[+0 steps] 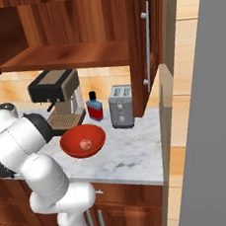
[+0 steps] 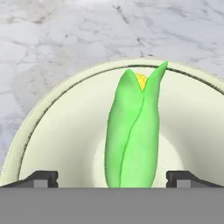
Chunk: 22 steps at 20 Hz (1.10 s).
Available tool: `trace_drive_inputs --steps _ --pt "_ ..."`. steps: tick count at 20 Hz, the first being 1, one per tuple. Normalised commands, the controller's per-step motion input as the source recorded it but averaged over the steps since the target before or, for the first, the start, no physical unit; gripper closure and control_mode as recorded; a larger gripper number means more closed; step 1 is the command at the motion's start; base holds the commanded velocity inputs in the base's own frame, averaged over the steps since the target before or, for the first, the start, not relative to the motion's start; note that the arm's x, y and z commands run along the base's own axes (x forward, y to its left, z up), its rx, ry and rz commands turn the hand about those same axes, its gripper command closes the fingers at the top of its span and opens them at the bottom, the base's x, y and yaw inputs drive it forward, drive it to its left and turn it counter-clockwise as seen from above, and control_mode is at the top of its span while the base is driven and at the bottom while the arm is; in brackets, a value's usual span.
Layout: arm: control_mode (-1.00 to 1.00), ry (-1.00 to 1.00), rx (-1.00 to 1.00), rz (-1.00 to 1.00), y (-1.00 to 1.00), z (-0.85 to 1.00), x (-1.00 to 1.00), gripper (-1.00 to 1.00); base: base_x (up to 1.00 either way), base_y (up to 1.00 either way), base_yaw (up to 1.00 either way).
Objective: Pick both bowls and place them on the counter. Then place the corn in one bowl and place the peach in the other bowl.
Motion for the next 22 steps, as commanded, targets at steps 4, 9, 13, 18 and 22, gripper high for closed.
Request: trace_drive_inputs --steps 4,9,13,18,22 --pt "-1.00 -0.07 0.00 -0.05 -0.33 0.29 -0.34 -1.00 0.00 0.00 0.00" --pt "-1.00 -0.03 0.00 -0.08 -0.37 0.30 -0.38 -1.00 0.00 0.00 0.00" --pt "-1.00 0.00 0.01 -0.09 -0.40 0.32 -0.44 -1.00 0.00 0.00 0.00" --pt "-1.00 0.00 0.00 -0.12 -0.39 0.29 -0.48 -1.00 0.00 0.00 0.00" --pt "-1.00 0.00 0.00 -0.14 -0.39 0.24 -0.51 -1.00 0.00 0.00 0.00"
